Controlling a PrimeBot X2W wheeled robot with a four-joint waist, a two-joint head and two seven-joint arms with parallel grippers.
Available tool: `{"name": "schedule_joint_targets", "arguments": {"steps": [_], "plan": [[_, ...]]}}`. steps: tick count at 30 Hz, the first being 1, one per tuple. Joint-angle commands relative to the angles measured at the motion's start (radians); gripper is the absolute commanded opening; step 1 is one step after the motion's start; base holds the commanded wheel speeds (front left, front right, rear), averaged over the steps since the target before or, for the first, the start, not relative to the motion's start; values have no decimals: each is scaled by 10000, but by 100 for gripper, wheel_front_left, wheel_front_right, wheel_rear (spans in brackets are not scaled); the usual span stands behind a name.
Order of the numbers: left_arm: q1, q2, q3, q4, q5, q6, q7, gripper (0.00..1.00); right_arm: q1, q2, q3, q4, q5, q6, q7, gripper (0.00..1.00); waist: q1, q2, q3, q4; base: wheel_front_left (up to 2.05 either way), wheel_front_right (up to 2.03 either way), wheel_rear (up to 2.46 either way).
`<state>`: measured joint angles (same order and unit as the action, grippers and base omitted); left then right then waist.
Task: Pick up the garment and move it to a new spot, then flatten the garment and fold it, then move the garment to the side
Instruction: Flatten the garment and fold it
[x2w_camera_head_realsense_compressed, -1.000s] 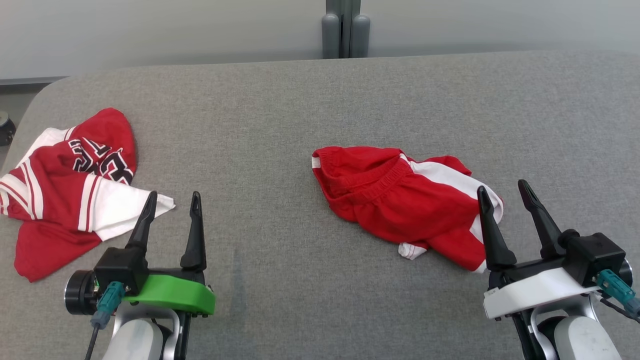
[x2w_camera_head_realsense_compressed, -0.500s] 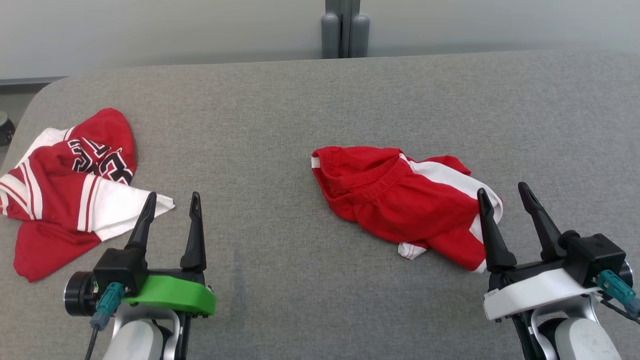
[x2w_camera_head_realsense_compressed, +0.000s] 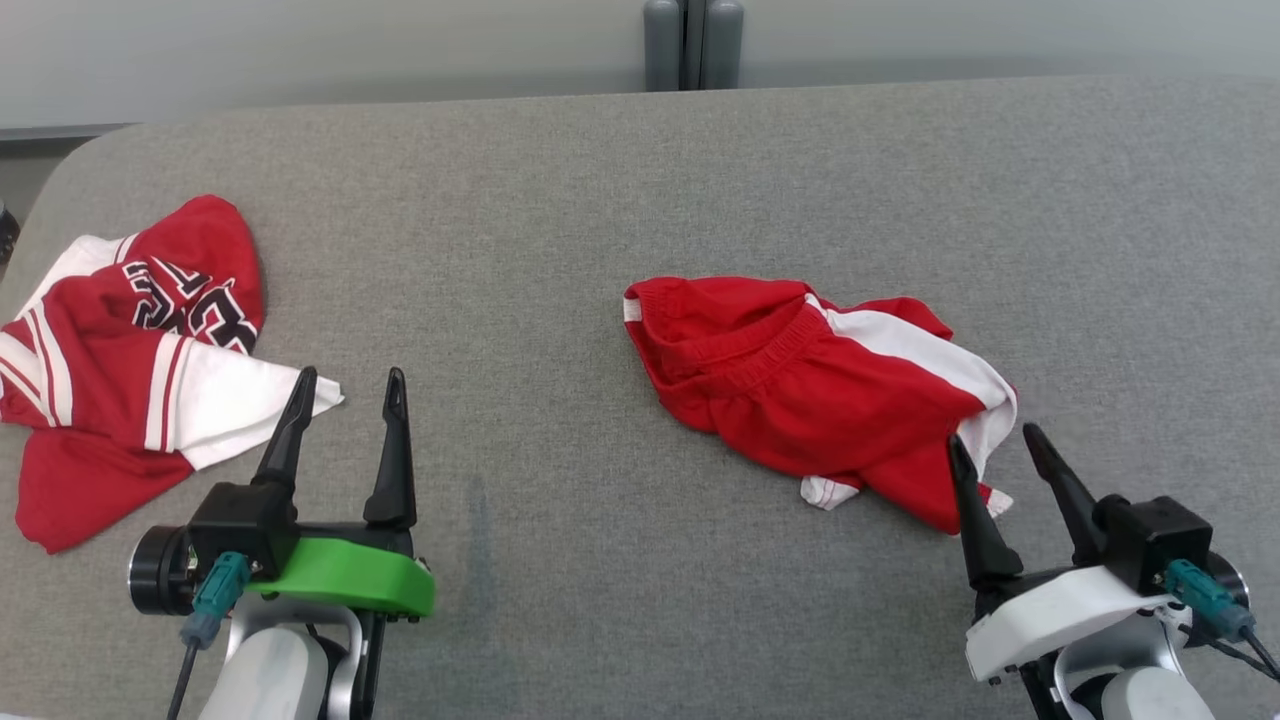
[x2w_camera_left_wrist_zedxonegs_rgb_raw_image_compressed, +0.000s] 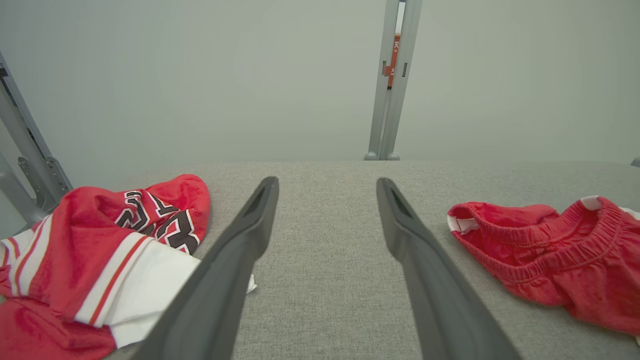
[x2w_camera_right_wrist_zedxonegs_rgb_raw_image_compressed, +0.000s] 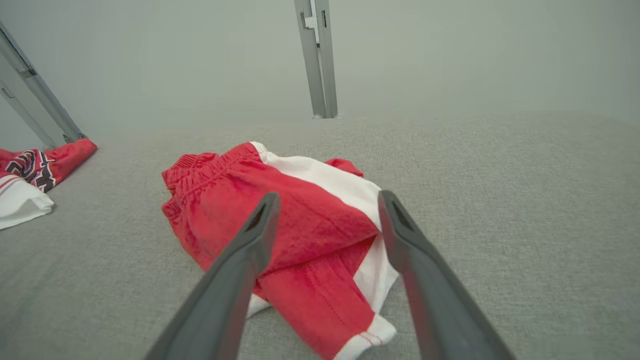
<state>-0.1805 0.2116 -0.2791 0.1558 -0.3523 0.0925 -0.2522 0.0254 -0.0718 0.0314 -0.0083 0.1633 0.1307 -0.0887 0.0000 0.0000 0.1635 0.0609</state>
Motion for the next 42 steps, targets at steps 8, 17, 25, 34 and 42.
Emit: {"name": "schedule_joint_targets", "arguments": {"steps": [8, 17, 25, 34, 42], "plan": [[-389, -34, -47, 55, -12, -30, -51, 100, -377, -87, 155, 2015, 251, 1, -149, 100, 0, 0, 513, 64, 0, 0, 0], [-552, -85, -94, 228, -6, -96, -94, 100, -936, -85, 794, 3320, 661, 1, 3, 0, 0, 0, 542, 101, 0, 0, 0], [-555, -95, -53, 252, 13, -78, -126, 100, -1136, -39, 1635, 3208, 912, 3, -130, 0, 0, 0, 471, 56, 0, 0, 0], [-672, -154, -71, 288, 11, -116, -124, 100, -1902, 91, 4620, 2060, 1689, 1, -120, 0, 0, 0, 495, 28, 0, 0, 0], [-824, -244, -131, 375, 48, -200, -127, 100, -3142, 171, 6563, 2451, 2642, 1, -471, 49, 0, 0, 640, 168, 0, 0, 0]]}}
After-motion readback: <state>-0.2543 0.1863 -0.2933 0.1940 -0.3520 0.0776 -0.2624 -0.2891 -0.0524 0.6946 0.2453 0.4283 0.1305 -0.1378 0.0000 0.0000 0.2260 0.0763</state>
